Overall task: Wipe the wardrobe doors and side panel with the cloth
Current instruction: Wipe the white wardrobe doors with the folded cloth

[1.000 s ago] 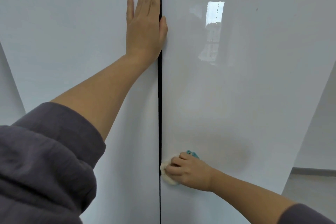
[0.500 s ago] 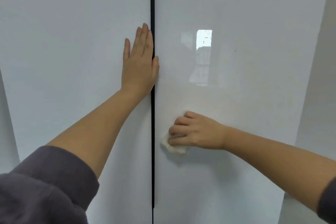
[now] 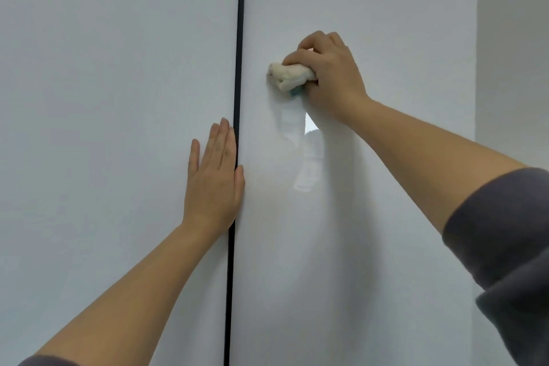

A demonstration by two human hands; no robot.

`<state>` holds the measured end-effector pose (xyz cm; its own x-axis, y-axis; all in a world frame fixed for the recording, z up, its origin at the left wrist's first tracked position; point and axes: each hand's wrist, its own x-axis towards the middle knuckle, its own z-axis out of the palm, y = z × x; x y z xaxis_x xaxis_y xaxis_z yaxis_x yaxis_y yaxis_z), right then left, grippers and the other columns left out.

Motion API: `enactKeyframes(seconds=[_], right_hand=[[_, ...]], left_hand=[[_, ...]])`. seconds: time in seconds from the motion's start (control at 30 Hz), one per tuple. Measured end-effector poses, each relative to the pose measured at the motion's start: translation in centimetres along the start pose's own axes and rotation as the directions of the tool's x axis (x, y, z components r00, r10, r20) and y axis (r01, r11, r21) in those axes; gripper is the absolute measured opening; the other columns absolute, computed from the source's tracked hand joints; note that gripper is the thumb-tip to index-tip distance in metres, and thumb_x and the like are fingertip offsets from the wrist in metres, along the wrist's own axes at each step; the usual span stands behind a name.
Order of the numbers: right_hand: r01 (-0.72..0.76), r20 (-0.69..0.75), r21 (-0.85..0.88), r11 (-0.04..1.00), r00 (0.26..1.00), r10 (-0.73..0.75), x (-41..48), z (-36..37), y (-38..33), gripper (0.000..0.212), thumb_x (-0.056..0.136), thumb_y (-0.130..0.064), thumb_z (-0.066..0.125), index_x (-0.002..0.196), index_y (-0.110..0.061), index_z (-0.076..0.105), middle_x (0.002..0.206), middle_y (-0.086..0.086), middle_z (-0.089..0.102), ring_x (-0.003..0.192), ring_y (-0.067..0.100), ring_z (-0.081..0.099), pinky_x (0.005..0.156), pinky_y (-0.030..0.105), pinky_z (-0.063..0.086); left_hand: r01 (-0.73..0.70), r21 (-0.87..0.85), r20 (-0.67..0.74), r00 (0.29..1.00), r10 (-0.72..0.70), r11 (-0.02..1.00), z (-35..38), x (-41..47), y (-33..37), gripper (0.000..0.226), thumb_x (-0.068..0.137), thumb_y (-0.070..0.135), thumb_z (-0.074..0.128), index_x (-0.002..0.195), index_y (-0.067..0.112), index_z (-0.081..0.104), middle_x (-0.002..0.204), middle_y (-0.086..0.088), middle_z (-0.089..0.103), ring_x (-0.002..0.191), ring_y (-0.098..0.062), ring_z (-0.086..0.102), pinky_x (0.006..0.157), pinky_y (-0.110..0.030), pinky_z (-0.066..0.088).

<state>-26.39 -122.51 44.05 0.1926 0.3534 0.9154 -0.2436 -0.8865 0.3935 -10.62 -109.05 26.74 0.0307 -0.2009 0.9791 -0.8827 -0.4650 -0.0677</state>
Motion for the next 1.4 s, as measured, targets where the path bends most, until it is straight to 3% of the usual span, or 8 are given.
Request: enactKeyframes(seconds=[0.27,0.37,0.6,0.77,0.93,1.13,1.23,1.4], right_hand=[[-0.122,-0.162,0.060,0.991,0.978,0.130,-2.8,1.4,-1.3,0.036,0.067,0.001,0.062,0.093,-0.020,0.073,0.099,0.004,0.060,0.094,0.024,0.049,0.077,0.037,0.041],[-0.046,-0.124,0.058,0.997,0.991,0.053,-8.8,1.2,-3.0,0.036,0.063,0.004,0.070,0.092,-0.018,0.074,0.096,0.005,0.063,0.091,0.023,0.047,0.073,0.030,0.033],[0.155,0.057,0.079,0.985,0.986,-0.160,-22.7,0.7,-6.8,0.027,0.069,-0.006,0.079,0.090,-0.021,0.070,0.106,-0.001,0.052,0.088,0.024,0.051,0.068,0.032,0.039],[0.340,0.215,0.069,0.938,0.913,-0.347,-22.3,0.0,-5.9,0.031,0.061,0.001,0.071,0.085,-0.018,0.065,0.104,0.001,0.050,0.084,0.024,0.050,0.061,0.033,0.039],[0.041,0.053,-0.016,0.999,0.998,-0.040,-11.3,-0.7,-2.0,0.034,0.054,0.000,0.073,0.083,-0.016,0.067,0.096,0.006,0.061,0.085,0.025,0.046,0.063,0.035,0.042],[-0.282,-0.103,-0.126,0.951,0.957,0.270,-1.0,-2.2,2.2,0.026,0.071,-0.004,0.051,0.091,-0.015,0.061,0.106,0.006,0.054,0.097,0.029,0.047,0.074,0.037,0.038],[-0.303,-0.162,-0.122,0.945,0.946,0.282,-1.5,-1.9,1.9,0.028,0.069,0.000,0.048,0.090,-0.013,0.060,0.105,0.006,0.053,0.094,0.029,0.046,0.071,0.034,0.034],[-0.166,-0.141,-0.082,0.983,0.978,0.153,-8.7,-1.6,0.4,0.038,0.061,0.002,0.060,0.082,-0.024,0.043,0.097,0.007,0.055,0.086,0.027,0.045,0.066,0.035,0.037]], left_hand=[[0.001,-0.001,-0.018,1.000,-0.001,1.000,0.3,0.2,0.0,0.060,0.096,0.022,0.022,0.152,0.001,0.016,0.161,-0.010,0.013,0.149,-0.021,0.009,0.120,-0.048,0.009],[0.023,0.004,-0.026,0.999,-0.023,1.000,0.4,0.1,0.5,0.059,0.095,0.019,0.023,0.151,0.000,0.017,0.160,-0.012,0.015,0.149,-0.023,0.011,0.120,-0.049,0.011],[0.173,-0.138,-0.038,0.983,-0.180,0.975,0.9,-0.1,2.6,0.058,0.098,0.011,0.024,0.153,0.004,0.007,0.163,-0.005,0.001,0.150,-0.015,-0.002,0.121,-0.043,-0.003],[0.188,-0.135,-0.055,0.979,-0.197,0.973,1.2,-0.4,3.0,0.060,0.100,0.014,0.025,0.153,0.006,-0.002,0.163,-0.007,-0.001,0.150,-0.017,-0.005,0.121,-0.046,-0.002],[0.162,-0.113,-0.075,0.982,-0.171,0.980,1.6,-0.4,2.8,0.060,0.098,0.013,0.021,0.154,0.010,-0.001,0.162,-0.009,0.002,0.150,-0.022,-0.002,0.120,-0.050,0.001],[0.144,-0.086,-0.079,0.985,-0.151,0.986,1.6,-0.4,2.9,0.059,0.098,0.014,0.020,0.155,0.011,0.003,0.163,-0.004,0.000,0.150,-0.022,-0.001,0.120,-0.051,0.001],[0.130,-0.057,-0.100,0.986,-0.135,0.990,1.6,-0.3,2.9,0.064,0.095,0.007,0.026,0.155,0.010,0.004,0.163,-0.004,0.001,0.150,-0.024,0.000,0.119,-0.055,0.004],[-0.050,0.092,-0.119,0.991,0.060,0.994,1.9,-0.7,2.8,0.082,0.076,-0.012,0.037,0.153,0.004,0.015,0.162,-0.009,0.008,0.149,-0.029,0.006,0.116,-0.061,0.009]])
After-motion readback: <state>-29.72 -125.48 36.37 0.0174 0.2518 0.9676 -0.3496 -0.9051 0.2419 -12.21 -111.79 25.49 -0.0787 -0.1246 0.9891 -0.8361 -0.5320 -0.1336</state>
